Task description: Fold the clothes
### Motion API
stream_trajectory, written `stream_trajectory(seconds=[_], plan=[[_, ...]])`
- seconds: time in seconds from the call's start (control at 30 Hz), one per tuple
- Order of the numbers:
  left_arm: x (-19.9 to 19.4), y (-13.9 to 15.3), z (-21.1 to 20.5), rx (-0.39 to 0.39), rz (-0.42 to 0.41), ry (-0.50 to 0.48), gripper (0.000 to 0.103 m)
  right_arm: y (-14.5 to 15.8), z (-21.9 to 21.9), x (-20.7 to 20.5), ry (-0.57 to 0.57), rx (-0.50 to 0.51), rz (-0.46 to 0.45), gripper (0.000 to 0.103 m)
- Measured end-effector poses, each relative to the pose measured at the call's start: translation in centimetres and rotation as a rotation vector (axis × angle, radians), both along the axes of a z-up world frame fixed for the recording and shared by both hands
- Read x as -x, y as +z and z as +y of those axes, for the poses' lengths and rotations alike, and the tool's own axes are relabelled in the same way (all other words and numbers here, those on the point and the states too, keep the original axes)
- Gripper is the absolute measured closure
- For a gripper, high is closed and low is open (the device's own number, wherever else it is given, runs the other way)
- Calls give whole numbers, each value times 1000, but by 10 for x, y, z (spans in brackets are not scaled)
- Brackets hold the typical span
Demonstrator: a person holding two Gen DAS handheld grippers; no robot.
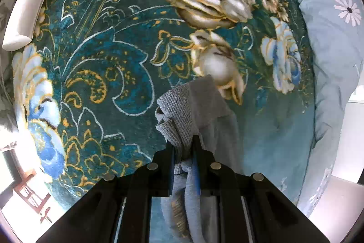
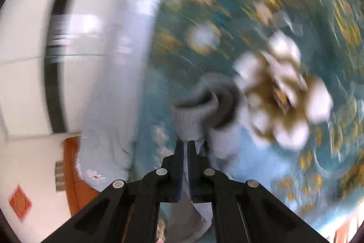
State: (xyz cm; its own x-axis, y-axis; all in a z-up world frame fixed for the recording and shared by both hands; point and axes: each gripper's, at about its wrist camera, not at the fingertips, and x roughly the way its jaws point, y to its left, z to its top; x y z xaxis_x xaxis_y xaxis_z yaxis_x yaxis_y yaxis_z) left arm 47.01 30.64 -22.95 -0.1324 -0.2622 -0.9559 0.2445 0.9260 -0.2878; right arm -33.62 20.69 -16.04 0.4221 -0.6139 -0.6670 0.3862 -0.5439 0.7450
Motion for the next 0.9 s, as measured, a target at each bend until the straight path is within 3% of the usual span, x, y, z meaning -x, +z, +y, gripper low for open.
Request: stream_trajectory(seconds=[0.07,0.13,0.23,0.33,0.43,0.6,0.73,0.83,0.9], plan=[[1,-5,3,-13,6,15,89,-22,0,4,2,-84,6,98],[1,-7,7,-15,13,32,89,-54,0,11,-37,-191,-44,98],[0,-8,7,-23,9,23,89,-63,19,13,-129,-208,-53,91],[2,-10,5,-28,4,23,89,-60,14,-2,-96,-203,-45,56],[5,-9,3,-31,-3,20,89,-54,-23,-30,22,-178,1,47],[6,-8,1,-34,-8,12,89,-42,-114,-103,218,-165,142,46],[4,-9,4,-34,0,16,89,-40,-141,-154,333,-298,345,46],[3,-10,6,-35,9,21,89,-61,-159,-173,360,-448,436,46],[1,-10,7,-32,16,23,89,-78,-164,-175,348,-534,467,65]])
